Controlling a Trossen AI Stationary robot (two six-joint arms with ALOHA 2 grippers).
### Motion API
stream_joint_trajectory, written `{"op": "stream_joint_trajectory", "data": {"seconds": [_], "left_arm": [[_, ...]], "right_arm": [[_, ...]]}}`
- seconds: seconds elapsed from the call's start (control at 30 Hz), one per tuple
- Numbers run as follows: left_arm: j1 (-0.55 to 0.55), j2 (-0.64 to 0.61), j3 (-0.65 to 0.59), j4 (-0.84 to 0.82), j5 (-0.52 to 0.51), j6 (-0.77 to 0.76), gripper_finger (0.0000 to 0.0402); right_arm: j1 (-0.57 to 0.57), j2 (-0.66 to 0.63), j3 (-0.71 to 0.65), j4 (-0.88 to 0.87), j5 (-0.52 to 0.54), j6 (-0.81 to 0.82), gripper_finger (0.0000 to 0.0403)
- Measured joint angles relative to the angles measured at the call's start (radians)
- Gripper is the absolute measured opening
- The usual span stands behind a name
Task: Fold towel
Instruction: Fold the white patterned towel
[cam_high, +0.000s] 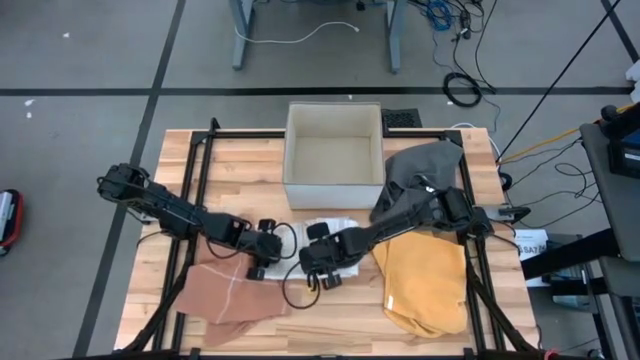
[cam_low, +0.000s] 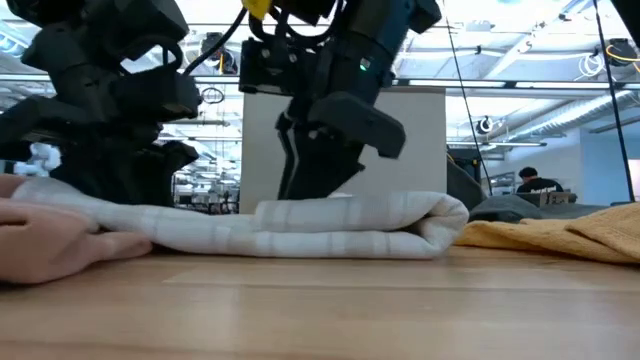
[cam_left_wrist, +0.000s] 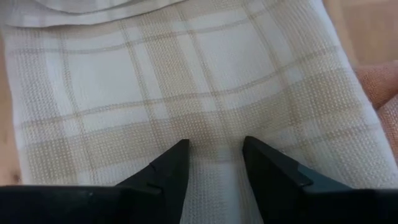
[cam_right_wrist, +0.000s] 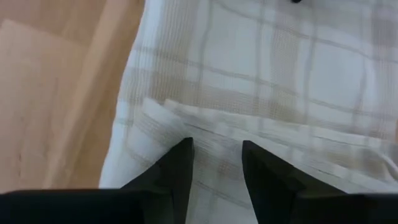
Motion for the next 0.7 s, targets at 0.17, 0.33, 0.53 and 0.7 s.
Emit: {"op": "stream_joint_trajectory", "data": {"seconds": [0.17, 0.33, 0.53, 0.7], "left_arm": [[-0.041, 0.000, 0.000, 0.005, 0.016, 0.001, 0.0163], [-0.084, 0.000, 0.000, 0.046, 0.076, 0.037, 0.0163], [-0.115, 0.000, 0.000, 0.129, 0.119, 0.074, 0.0163], [-0.117, -0.005, 0.004, 0.134, 0.039, 0.081, 0.0163]], "right_arm": [[0.024, 0.000, -0.008, 0.012, -0.018, 0.065, 0.0123], [0.067, 0.000, -0.008, 0.031, -0.129, 0.114, 0.0123], [0.115, 0.000, -0.008, 0.040, -0.155, 0.125, 0.0123], [0.131, -0.013, 0.038, -0.066, -0.046, 0.110, 0.0123]]}}
